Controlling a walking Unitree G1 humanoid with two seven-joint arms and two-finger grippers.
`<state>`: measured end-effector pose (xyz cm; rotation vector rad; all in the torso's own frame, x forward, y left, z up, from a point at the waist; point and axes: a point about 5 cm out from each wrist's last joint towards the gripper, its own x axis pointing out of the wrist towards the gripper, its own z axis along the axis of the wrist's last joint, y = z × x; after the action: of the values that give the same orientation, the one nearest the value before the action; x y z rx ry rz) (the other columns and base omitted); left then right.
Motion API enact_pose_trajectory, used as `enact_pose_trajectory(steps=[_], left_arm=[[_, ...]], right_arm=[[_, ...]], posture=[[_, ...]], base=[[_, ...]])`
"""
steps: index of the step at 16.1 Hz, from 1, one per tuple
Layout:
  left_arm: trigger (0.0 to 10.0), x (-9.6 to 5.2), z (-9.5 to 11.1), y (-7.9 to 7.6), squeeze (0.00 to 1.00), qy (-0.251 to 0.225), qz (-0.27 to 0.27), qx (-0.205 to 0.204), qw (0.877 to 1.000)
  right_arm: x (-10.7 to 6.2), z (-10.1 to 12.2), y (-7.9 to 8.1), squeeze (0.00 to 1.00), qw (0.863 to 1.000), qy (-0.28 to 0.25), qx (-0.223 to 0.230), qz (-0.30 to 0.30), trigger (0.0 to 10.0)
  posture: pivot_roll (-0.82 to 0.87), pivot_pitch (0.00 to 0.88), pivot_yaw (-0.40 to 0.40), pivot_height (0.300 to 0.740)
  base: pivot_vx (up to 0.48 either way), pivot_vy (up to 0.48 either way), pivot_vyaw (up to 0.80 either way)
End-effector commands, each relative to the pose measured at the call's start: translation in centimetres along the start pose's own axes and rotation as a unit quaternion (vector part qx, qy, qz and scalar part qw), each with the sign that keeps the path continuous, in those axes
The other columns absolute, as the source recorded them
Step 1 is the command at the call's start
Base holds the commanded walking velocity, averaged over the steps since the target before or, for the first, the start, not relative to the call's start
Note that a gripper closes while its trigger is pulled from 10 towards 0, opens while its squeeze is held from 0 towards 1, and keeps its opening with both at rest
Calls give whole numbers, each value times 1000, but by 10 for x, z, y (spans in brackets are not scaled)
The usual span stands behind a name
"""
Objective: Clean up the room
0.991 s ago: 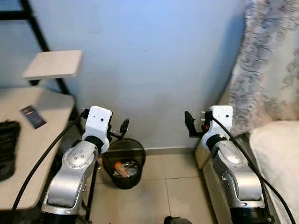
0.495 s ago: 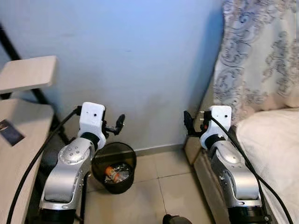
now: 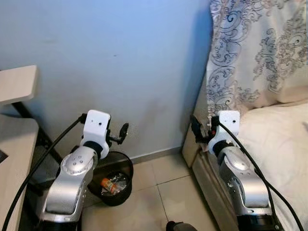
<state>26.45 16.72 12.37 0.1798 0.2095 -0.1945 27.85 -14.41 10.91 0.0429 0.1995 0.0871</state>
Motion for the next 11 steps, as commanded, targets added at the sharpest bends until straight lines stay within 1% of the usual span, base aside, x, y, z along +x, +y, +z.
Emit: enact_pose_trajectory(steps=[1,2,3,5,7,8,10,11], left_arm=[[10000,-2,0,2,0,-10,14,9,1000],[10000,-3,-1,4,0,-5,21,1,1000],[10000,-6,-4,8,0,4,27,-27,999],[10000,-9,-6,13,0,6,40,-37,999],[10000,-11,-6,17,0,-8,62,-53,997],[10000,-13,-7,20,0,-12,75,-55,996],[10000,-16,-9,25,0,-15,102,-41,994],[10000,-16,-10,25,0,-14,104,-43,994]], right_arm=[[-3,3,-1,0,1000,-8,-9,2,10000],[-4,2,-3,0,1000,-7,-9,1,10000],[-6,0,-5,0,1000,-5,-5,-2,10000],[-10,-3,-9,0,1000,0,-7,-11,10000],[-11,-6,-9,0,1000,2,-10,-11,10000],[-12,-7,-9,0,1000,3,-10,-11,10000],[-13,-9,-6,0,1000,5,-8,-12,10000],[-13,-10,-6,0,1000,5,-7,-12,10000]], posture=[[-33,0,20,740],[-33,0,20,740],[-33,0,17,740],[-30,0,15,740],[-26,0,14,740],[-24,0,13,740],[-17,0,8,740],[-17,0,8,740]], base=[[0,0,-800],[0,0,-800],[0,0,-800],[0,0,-800],[0,0,-800],[0,0,-800],[0,0,-800],[0,0,-800]])
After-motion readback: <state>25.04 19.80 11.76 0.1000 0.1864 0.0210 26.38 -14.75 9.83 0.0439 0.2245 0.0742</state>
